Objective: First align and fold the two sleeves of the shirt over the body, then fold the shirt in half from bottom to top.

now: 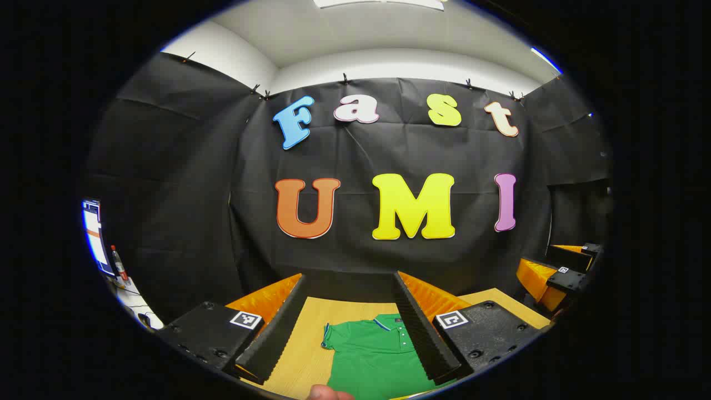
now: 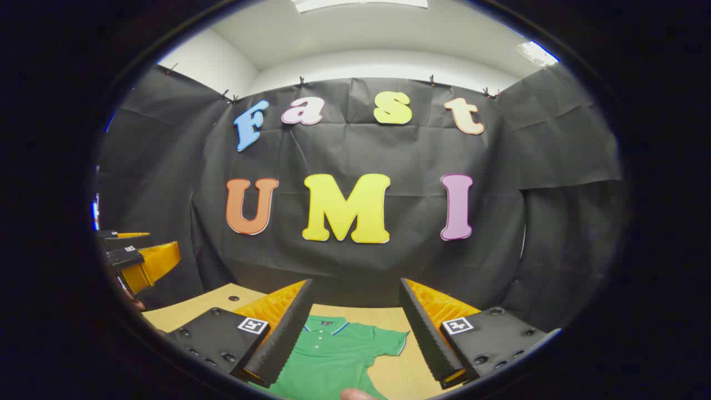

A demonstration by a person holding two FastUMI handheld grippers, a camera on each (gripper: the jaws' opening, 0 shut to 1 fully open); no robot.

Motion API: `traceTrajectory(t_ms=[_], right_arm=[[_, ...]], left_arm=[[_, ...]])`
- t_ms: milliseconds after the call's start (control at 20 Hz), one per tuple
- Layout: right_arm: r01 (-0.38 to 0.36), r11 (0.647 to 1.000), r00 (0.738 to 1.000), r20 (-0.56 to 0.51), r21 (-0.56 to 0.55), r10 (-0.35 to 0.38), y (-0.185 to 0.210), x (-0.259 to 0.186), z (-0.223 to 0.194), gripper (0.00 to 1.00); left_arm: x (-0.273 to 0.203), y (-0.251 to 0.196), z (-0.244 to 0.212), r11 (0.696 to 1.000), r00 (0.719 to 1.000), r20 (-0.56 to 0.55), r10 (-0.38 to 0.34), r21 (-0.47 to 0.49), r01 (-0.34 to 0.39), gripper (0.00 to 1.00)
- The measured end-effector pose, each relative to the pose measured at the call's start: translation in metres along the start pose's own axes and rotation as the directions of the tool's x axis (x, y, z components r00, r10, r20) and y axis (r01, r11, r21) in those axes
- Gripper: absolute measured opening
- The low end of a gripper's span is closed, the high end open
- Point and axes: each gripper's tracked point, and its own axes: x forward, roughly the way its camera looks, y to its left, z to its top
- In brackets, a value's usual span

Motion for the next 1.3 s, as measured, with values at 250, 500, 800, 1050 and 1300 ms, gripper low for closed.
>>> traceTrajectory(t_ms=[250, 500, 800, 1050, 1300], right_arm=[[0.017, 1.0, 1.0, 0.007, -0.006, -0.017, -0.006, 0.0, 0.001, 0.97], [0.026, 1.0, 1.0, 0.012, -0.013, -0.026, -0.01, -0.001, 0.002, 0.97], [0.033, 0.999, 0.999, 0.009, -0.012, -0.033, -0.012, 0.0, 0.002, 0.97], [0.023, 0.999, 1.0, 0.021, -0.033, -0.023, -0.013, 0.004, 0.004, 0.98], [0.027, 0.999, 0.999, -0.038, -0.019, -0.028, -0.022, 0.009, -0.014, 0.98]], left_arm=[[0.006, -0.005, 0.0, 1.0, 1.0, 0.001, -0.014, -0.002, 0.014, 0.98], [0.009, -0.012, -0.003, 0.999, 0.999, -0.004, -0.034, -0.004, 0.034, 0.98], [0.01, -0.017, -0.007, 0.999, 0.999, -0.013, -0.051, -0.004, 0.051, 0.98], [0.013, -0.02, -0.011, 0.998, 0.998, -0.019, -0.056, 0.001, 0.056, 0.98], [0.018, -0.032, -0.019, 0.997, 0.997, -0.036, -0.074, -0.004, 0.074, 0.98]])
